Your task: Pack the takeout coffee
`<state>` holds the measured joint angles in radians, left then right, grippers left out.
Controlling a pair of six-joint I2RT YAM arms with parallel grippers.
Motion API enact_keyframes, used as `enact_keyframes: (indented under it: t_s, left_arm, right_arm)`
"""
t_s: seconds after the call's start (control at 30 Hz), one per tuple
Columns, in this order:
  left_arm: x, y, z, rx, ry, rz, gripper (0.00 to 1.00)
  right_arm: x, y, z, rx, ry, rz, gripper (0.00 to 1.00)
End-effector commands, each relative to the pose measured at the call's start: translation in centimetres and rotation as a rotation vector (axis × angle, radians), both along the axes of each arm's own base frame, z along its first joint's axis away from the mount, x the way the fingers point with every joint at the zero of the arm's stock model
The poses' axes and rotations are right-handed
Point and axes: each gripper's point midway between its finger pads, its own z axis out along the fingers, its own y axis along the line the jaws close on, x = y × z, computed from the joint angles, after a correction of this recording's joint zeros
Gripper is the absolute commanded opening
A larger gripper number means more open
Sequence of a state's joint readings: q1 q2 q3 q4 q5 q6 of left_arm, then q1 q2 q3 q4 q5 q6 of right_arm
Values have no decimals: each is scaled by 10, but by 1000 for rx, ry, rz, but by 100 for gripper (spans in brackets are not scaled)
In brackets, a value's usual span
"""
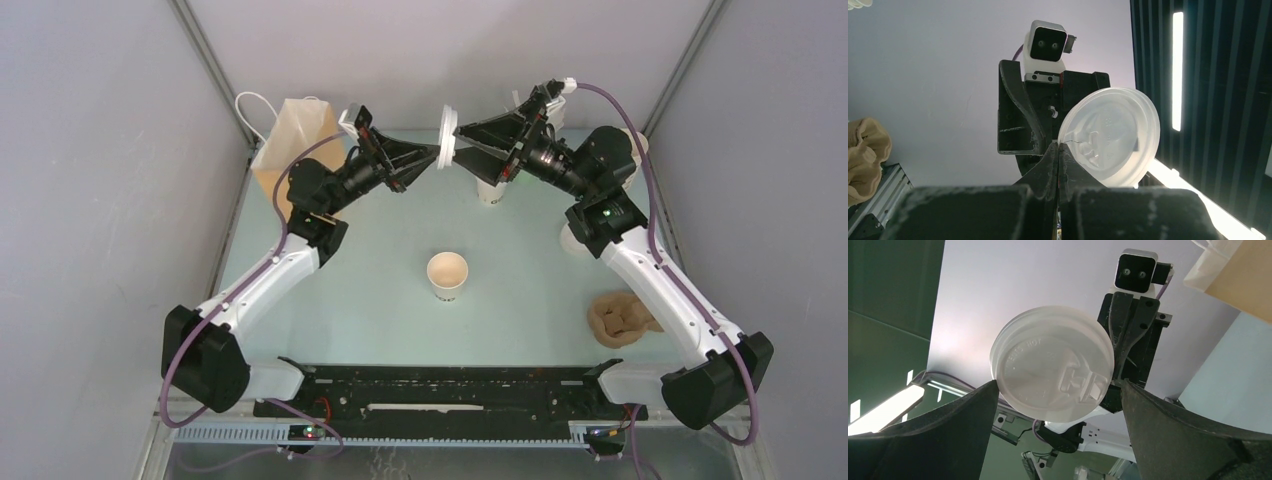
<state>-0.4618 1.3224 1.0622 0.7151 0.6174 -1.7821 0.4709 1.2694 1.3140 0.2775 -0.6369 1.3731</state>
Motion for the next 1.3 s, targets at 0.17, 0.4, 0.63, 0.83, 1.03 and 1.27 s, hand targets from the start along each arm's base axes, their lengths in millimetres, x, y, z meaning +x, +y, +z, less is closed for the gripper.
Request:
enact_keyframes:
  t_s: [0.17,0.4,0.63,0.83,1.03,1.27]
  left_arm:
    - [-14,4,16,-25,-62,-13,0]
    - [-14,4,10,3,-65,-4,0]
    - [-15,3,7,23,-59,0,0]
    - [-15,3,3,32,-55,4,0]
    - [-15,3,2,46,-57,9,0]
    - [-16,3,0,69,-56,13,0]
  right_arm:
    - [-8,-2,17,20,-71,-10,100]
    - [-5,1,16,26,-59,-4,100]
    - [-6,4,21,62,-60,21,100]
    - [-7,3,23,64,-66,15,100]
    - [-4,4,18,48,-58,10,100]
    - [-1,5,12,25,-49,-1,97]
